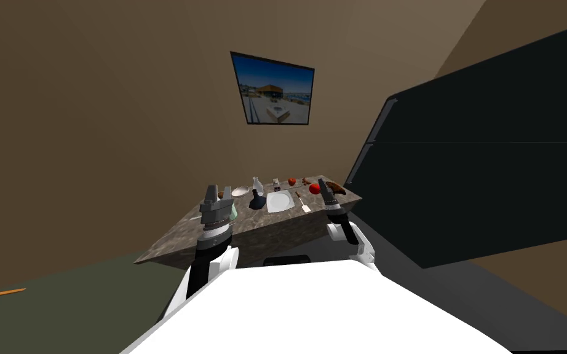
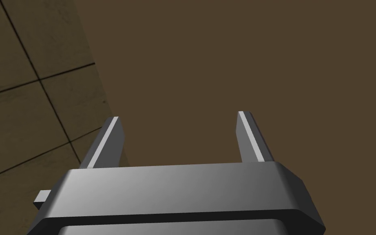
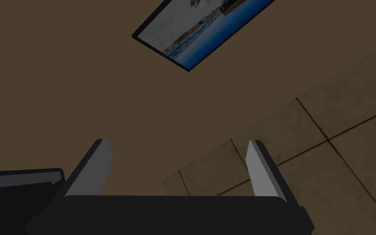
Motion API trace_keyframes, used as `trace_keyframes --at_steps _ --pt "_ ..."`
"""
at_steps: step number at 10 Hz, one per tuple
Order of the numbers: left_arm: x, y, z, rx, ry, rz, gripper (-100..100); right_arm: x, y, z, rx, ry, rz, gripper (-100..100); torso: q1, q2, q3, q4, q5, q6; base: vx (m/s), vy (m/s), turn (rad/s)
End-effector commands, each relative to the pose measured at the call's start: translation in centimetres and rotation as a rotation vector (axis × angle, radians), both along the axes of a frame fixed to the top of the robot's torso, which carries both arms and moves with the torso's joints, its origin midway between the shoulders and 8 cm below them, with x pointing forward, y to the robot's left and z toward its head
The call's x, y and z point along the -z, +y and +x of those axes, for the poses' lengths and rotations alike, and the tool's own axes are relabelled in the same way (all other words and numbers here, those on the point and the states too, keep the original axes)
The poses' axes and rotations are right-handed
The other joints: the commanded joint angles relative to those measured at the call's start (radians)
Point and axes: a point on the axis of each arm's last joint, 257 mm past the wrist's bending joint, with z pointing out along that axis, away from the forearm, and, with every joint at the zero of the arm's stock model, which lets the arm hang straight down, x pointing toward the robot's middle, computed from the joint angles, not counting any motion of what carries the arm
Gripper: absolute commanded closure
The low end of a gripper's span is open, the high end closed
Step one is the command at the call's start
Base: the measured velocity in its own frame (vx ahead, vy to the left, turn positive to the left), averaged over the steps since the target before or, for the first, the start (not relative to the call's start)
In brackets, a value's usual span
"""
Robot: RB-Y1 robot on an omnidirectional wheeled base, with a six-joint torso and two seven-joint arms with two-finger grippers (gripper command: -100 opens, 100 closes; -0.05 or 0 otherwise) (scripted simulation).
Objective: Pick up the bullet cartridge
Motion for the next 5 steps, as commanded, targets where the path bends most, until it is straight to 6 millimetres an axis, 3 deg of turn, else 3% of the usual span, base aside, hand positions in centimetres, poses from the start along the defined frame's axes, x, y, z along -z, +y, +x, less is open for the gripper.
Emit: trace_keyframes --at_steps 1,5 --pt "0.0 0.0 0.0 0.0 0.0 0.0 0 0.9 0.2 1.4 0.033 0.016 -0.057 -100 0.0 0.0 0.0 0.0 0.0 0.0 -0.001 0.011 -0.009" --pt "0.0 0.0 0.0 0.0 0.0 0.0 0 3.2 0.3 3.9 0.09 0.058 -0.153 -100 0.0 0.0 0.0 0.0 0.0 0.0 0.001 0.012 -0.002"
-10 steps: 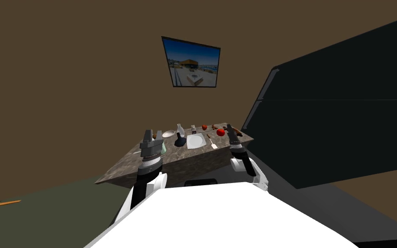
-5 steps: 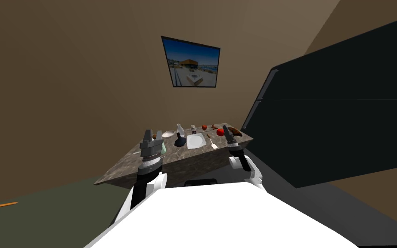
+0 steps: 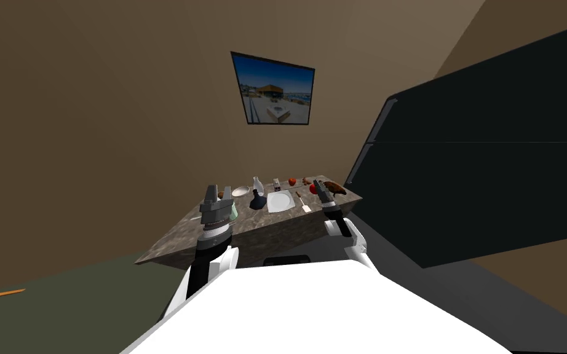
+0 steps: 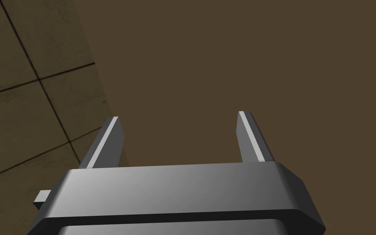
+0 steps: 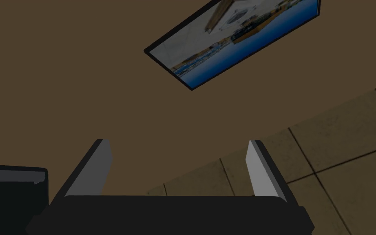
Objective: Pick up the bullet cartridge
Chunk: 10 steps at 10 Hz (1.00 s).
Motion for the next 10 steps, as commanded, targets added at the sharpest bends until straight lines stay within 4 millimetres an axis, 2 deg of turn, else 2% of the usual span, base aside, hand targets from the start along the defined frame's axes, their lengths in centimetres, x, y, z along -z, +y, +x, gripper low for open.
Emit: trace_keyframes --at_steps 1,4,5,6,9,10 --pt "0.0 0.0 0.0 0.0 0.0 0.0 0 1.5 0.0 0.8 0.019 0.027 -0.026 -100 0.0 0.0 0.0 0.0 0.0 0.0 0.0 0.012 0.003" --pt "0.0 0.0 0.0 0.0 0.0 0.0 0 3.2 0.1 2.9 0.069 0.055 -0.124 -100 0.0 0.0 0.0 0.0 0.0 0.0 0.001 0.014 0.007" --pt "0.0 0.0 0.0 0.0 0.0 0.0 0 4.3 -0.1 3.2 0.072 0.079 -0.124 -100 0.0 0.0 0.0 0.0 0.0 0.0 0.001 0.017 0.009" --pt "0.0 0.0 0.0 0.0 0.0 0.0 0 4.4 0.0 4.0 0.094 0.078 -0.172 -100 0.0 0.0 0.0 0.0 0.0 0.0 0.002 0.019 0.015" --pt "0.0 0.0 0.0 0.0 0.0 0.0 0 7.1 -0.4 5.4 0.12 0.131 -0.221 -100 0.001 0.0 0.0 0.0 0.0 0.0 0.002 0.019 0.017" --pt "0.0 0.0 0.0 0.0 0.0 0.0 0 7.2 -0.4 6.2 0.14 0.13 -0.269 -100 0.0 0.0 0.0 0.0 0.0 0.0 0.004 0.02 0.026"
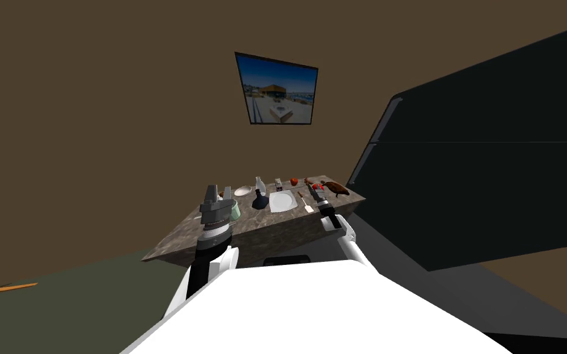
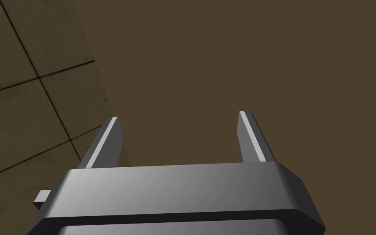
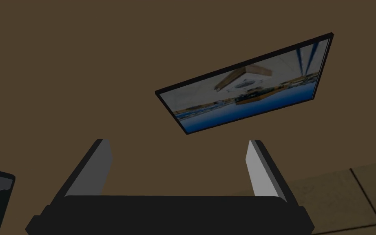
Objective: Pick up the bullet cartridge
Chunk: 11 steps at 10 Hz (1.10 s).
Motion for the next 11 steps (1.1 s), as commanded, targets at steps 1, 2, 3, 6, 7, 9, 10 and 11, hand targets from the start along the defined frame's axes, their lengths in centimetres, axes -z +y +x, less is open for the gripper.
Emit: trace_keyframes --at_steps 1,2,3,6,7,9,10,11 --pt "0.0 0.0 0.0 0.0 0.0 0.0 0 1.5 -0.3 0.6 0.016 0.031 -0.027 -100 0.0 0.0 0.0 0.0 0.0 0.0 0.003 0.019 0.021" --pt "0.0 0.0 0.0 0.0 0.0 0.0 0 1.7 -0.3 1.4 0.032 0.033 -0.075 -100 0.0 0.0 0.0 0.0 0.0 0.0 0.004 0.027 0.028" --pt "0.0 0.0 0.0 0.0 0.0 0.0 0 2.9 -0.6 1.5 0.036 0.057 -0.075 -100 0.0 0.0 0.0 0.0 0.0 0.0 0.005 0.022 0.022" --pt "0.0 0.0 0.0 0.0 0.0 0.0 0 4.4 -1.0 2.4 0.056 0.086 -0.122 -100 0.0 0.0 0.0 0.0 0.0 0.0 0.003 0.018 0.021" --pt "0.0 0.0 0.0 0.0 0.0 0.0 0 4.7 -1.2 3.1 0.071 0.092 -0.169 -100 -0.001 0.0 0.0 0.0 0.0 0.0 0.004 0.019 0.046" --pt "0.0 0.0 0.0 0.0 0.0 0.0 0 5.8 -1.7 3.8 0.088 0.113 -0.214 -100 0.0 0.0 0.0 0.0 0.0 0.0 0.006 0.023 0.037" --pt "0.0 0.0 0.0 0.0 0.0 0.0 0 6.8 -1.9 3.8 0.091 0.135 -0.214 -100 0.0 0.0 0.0 0.0 0.0 0.0 0.006 0.022 0.026" --pt "0.0 0.0 0.0 0.0 0.0 0.0 0 6.9 -2.2 4.5 0.105 0.136 -0.257 -100 0.0 0.0 0.0 0.0 0.0 0.0 0.006 0.026 0.051"
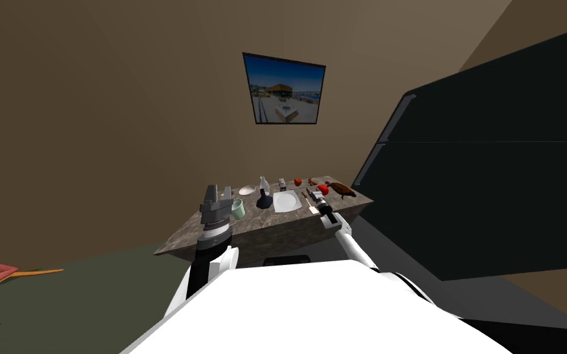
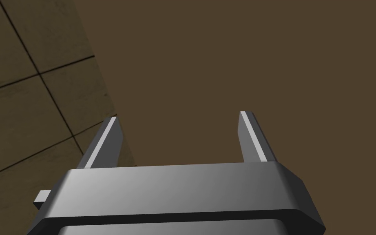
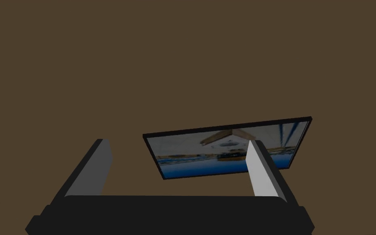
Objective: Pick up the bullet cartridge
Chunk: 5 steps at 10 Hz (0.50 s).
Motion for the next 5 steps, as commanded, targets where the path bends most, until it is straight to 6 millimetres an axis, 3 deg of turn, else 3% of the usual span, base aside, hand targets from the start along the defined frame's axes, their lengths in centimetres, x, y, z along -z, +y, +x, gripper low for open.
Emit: trace_keyframes --at_steps 1,5 --pt "0.0 0.0 0.0 0.0 0.0 0.0 0 1.6 -0.6 0.3 0.014 0.033 -0.023 -100 0.0 0.0 0.0 0.0 0.0 0.0 0.004 0.023 0.034" --pt "0.0 0.0 0.0 0.0 0.0 0.0 0 4.0 -2.0 1.2 0.044 0.085 -0.104 -100 0.0 0.0 0.0 0.0 0.0 0.0 0.005 0.028 0.045"
